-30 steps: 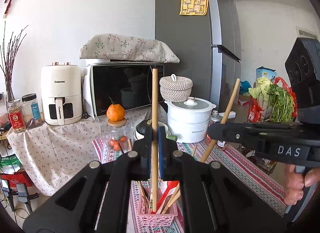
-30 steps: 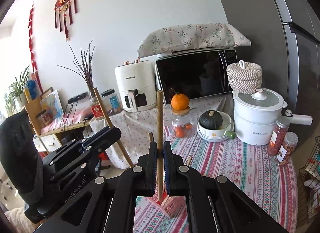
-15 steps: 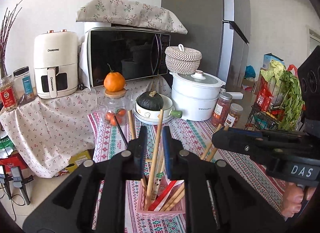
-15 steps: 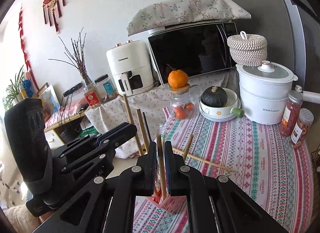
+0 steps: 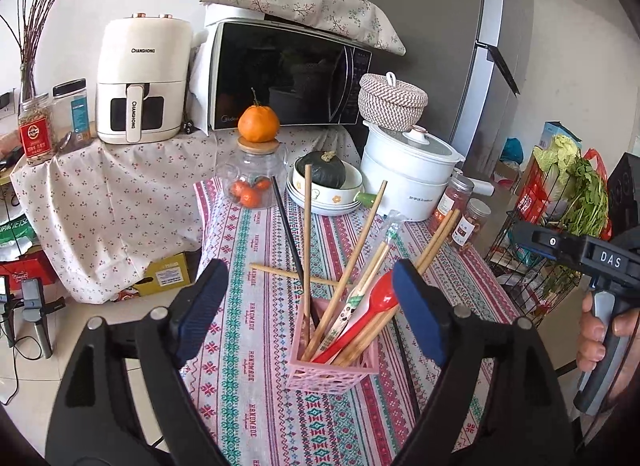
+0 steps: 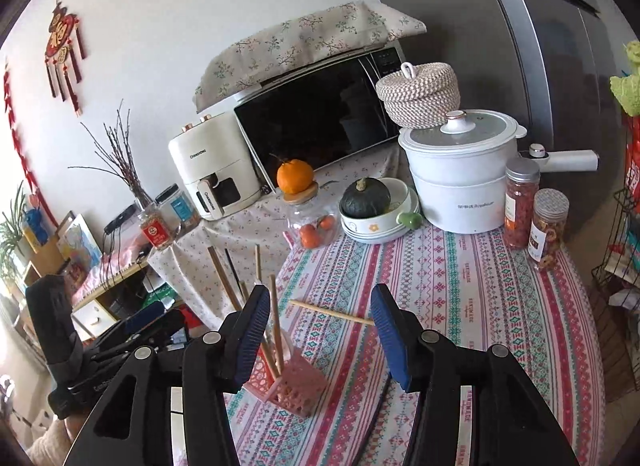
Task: Organize utensils
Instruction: 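Withdraw both open tools from the pink basket, then grasp the loose wooden chopstick with the right tool while the left tool moves to the black chopstick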
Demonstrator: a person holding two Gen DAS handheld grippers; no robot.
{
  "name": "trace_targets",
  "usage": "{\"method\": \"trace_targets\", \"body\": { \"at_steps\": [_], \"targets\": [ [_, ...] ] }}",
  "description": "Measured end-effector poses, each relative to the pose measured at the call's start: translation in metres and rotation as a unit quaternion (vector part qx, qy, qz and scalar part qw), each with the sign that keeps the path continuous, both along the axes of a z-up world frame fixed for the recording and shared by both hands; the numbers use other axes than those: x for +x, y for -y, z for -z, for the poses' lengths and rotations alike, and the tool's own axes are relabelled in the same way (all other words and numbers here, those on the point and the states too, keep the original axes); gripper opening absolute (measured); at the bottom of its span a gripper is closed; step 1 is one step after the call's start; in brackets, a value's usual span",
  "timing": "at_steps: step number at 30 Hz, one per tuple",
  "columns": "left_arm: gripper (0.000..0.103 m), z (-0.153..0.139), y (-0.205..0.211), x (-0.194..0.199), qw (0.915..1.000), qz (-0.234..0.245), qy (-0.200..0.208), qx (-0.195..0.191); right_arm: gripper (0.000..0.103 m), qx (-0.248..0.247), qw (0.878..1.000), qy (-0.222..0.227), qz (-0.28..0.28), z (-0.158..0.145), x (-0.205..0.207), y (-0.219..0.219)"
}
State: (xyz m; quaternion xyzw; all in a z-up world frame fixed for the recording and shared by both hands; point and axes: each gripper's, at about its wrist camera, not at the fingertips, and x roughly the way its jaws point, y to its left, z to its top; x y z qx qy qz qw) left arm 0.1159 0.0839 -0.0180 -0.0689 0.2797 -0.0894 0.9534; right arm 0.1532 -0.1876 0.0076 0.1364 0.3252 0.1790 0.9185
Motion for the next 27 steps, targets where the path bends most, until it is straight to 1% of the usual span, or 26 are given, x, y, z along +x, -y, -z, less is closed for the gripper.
{"method": "trace_targets", "body": {
  "at_steps": [1, 3, 6, 9, 14, 17, 19, 22, 23, 24, 25, 27],
  "targets": [
    [0.089, 0.004, -0.003, -0.002, 1.0, -0.002, -0.006, 0.001, 0.061, -0.006, 1.0, -0.013, 0.007, 0.008, 0.002, 0.003],
    [0.099, 0.013, -0.008, -0.006, 0.9998, -0.008, -0.019, 0.003, 0.072, -0.016, 0.999, -0.039, 0.021, 0.027, 0.006, 0.007],
    [0.1, 0.03, -0.013, -0.009, 0.9988, -0.013, -0.047, 0.011, 0.079, -0.037, 0.996, -0.078, 0.031, 0.056, 0.011, 0.008],
    [0.1, 0.046, -0.018, -0.013, 0.9971, -0.014, -0.072, 0.018, 0.081, -0.06, 0.992, -0.111, 0.029, 0.084, 0.013, 0.004],
    [0.1, 0.065, -0.021, -0.017, 0.9934, -0.013, -0.111, 0.026, 0.083, -0.09, 0.986, -0.142, 0.021, 0.118, 0.014, -0.006],
    [0.1, 0.072, -0.019, -0.02, 0.9911, -0.008, -0.131, 0.021, 0.083, -0.105, 0.985, -0.134, 0.011, 0.128, 0.024, -0.009],
    [0.1, 0.076, -0.016, -0.022, 0.9894, 0.003, -0.144, 0.016, 0.083, -0.127, 0.986, -0.11, -0.004, 0.131, 0.034, -0.011],
    [0.1, 0.079, -0.008, -0.025, 0.9876, 0.023, -0.155, 0.013, 0.082, -0.161, 0.983, -0.078, -0.042, 0.136, 0.05, -0.014],
    [0.1, 0.08, -0.005, -0.026, 0.987, 0.029, -0.157, 0.014, 0.079, -0.168, 0.982, -0.073, -0.055, 0.138, 0.056, -0.016],
    [0.1, 0.081, -0.002, -0.027, 0.9863, 0.036, -0.16, 0.016, 0.073, -0.172, 0.98, -0.071, -0.065, 0.141, 0.063, -0.017],
    [0.1, 0.083, 0.001, -0.027, 0.9855, 0.042, -0.163, 0.016, 0.07, -0.174, 0.979, -0.07, -0.075, 0.145, 0.07, -0.018],
    [0.1, 0.087, 0.006, -0.028, 0.9837, 0.052, -0.171, 0.016, 0.06, -0.184, 0.976, -0.068, -0.092, 0.153, 0.085, -0.021]
  ]
}}
